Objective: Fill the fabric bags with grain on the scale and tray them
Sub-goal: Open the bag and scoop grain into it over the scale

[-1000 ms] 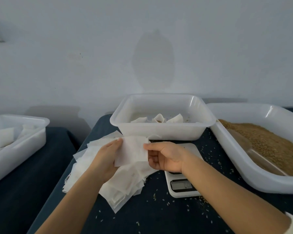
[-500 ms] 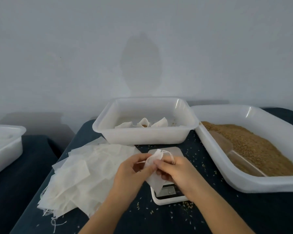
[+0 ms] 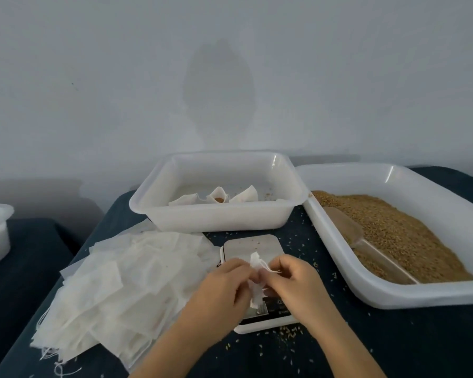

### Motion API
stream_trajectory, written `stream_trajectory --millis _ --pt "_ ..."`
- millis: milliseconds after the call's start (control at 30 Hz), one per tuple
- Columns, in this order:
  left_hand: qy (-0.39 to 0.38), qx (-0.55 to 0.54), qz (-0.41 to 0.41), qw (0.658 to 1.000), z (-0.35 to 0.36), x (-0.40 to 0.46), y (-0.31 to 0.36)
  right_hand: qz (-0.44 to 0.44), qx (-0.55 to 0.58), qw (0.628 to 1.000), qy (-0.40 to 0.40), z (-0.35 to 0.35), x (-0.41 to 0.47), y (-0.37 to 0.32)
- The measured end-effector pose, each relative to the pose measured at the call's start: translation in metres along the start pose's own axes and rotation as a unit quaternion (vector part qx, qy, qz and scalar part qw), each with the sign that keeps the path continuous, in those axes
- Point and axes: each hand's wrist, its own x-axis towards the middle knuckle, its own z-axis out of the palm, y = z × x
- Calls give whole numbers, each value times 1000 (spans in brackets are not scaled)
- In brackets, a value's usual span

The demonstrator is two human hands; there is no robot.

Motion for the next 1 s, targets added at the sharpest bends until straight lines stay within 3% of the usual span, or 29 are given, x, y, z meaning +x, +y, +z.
stream_trajectory --millis 133,300,467,667,800,1000 --pt "-11 125 20 992 0 -3 -4 -5 16 1000 5 -2 3 -3" --pt "-13 255 56 965 -2 1 -4 -37 -46 998 -23 4 -2 0" --pt "-44 229 50 971 -2 2 -18 -23 -63 998 -3 6 -6 4" --pt "-51 251 147 956 -16 1 -8 -47 -139 988 46 7 -5 1" --pt "-27 281 121 952 -20 4 -3 -69 -173 980 63 11 -4 -6" --pt "-32 219 166 961 -19 -1 -3 -74 -184 974 111 9 -5 -7"
